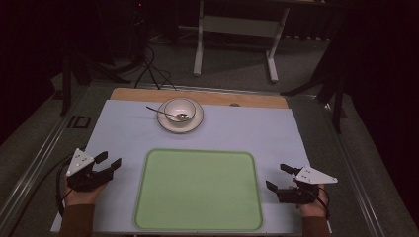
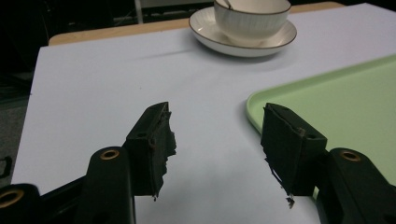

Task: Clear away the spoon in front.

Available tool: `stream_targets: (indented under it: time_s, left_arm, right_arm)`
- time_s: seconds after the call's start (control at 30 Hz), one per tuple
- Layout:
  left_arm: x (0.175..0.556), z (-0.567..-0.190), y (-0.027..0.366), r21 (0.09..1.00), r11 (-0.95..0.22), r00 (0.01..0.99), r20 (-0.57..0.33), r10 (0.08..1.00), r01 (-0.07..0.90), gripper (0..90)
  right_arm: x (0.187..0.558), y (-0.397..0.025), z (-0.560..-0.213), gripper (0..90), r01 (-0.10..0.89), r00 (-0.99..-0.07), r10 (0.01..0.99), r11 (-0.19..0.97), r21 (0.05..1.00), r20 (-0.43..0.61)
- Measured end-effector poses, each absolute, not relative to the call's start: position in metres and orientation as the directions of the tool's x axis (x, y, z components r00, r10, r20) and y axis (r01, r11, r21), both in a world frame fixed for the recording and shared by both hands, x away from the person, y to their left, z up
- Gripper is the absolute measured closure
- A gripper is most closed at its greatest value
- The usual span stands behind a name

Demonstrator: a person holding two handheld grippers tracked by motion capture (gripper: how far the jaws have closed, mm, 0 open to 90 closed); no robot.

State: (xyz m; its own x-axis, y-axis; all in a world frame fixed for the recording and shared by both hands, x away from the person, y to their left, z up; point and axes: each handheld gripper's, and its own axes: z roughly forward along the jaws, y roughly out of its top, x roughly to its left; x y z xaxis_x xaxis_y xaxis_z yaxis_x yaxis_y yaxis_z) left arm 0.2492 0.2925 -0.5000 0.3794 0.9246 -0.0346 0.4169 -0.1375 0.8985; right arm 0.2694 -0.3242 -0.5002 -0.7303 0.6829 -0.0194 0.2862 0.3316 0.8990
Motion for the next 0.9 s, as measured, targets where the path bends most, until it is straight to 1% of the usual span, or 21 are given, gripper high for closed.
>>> stream_targets:
  time_s: [0.3,0.53,0.9]
  left_arm:
    - [0.259,-0.503,0.292,0.893,-0.128,0.365,-0.042,0.93,0.431,42.2]
    - [0.263,-0.499,0.294,0.895,-0.102,0.364,-0.071,0.929,0.435,42.1]
    - [0.272,-0.492,0.29,0.892,-0.118,0.369,-0.058,0.928,0.436,42.4]
  right_arm:
    - [0.27,-0.325,-0.501,15.1,0.29,-0.724,0.689,0.33,0.898,-0.019]
    - [0.27,-0.326,-0.501,15.1,0.289,-0.721,0.693,0.32,0.902,-0.015]
    - [0.27,-0.326,-0.502,15.1,0.291,-0.72,0.694,0.322,0.901,-0.015]
